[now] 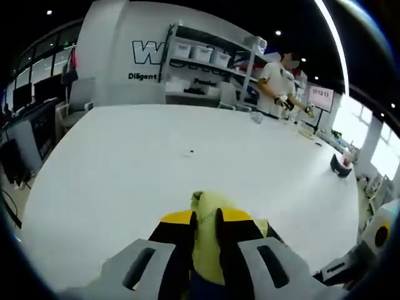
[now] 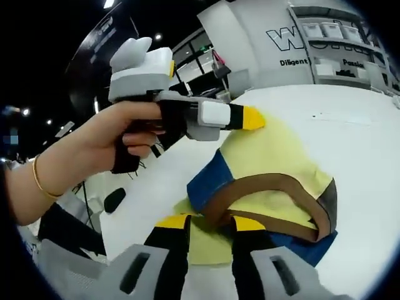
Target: Fold the garment on the visible template until the final outline fits inside the template.
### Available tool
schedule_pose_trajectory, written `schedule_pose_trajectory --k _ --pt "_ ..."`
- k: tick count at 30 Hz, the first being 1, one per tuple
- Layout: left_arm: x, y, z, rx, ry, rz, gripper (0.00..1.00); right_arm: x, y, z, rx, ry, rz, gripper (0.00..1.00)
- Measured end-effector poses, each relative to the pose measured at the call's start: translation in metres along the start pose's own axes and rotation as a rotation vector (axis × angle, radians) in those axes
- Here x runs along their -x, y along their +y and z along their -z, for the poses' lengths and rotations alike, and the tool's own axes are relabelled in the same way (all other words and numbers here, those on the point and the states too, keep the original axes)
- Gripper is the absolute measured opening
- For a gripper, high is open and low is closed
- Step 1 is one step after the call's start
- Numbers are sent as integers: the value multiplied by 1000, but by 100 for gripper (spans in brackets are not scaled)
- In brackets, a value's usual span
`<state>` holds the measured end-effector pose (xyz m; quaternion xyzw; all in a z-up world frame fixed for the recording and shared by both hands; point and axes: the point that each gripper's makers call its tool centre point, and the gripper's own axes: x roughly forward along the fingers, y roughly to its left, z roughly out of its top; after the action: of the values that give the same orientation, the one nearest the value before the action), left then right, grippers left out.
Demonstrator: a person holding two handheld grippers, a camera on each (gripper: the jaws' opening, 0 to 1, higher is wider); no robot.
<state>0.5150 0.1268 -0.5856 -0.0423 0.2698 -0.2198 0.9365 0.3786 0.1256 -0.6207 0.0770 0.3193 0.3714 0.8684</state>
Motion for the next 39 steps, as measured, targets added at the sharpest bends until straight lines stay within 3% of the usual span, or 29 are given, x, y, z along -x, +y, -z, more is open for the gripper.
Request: schedule_pose_trajectory --k 3,7,15,25,33,39 --pt "0 1 1 -8 5 3 6 -4 -1 -1 6 -1 8 6" --pt "2 2 1 -48 8 12 2 -9 -1 1 31 17 11 0" --pt "13 14 5 -42 20 -31 2 6 -8 1 69 17 46 0" --pt "40 20 18 -15 11 -58 2 29 -39 -6 70 10 167 0" --pt "62 11 33 -2 9 -78 2 45 -58 -22 98 -11 235 0" --pt "79 -4 40 54 -8 -94 2 56 -70 -30 106 -30 291 0"
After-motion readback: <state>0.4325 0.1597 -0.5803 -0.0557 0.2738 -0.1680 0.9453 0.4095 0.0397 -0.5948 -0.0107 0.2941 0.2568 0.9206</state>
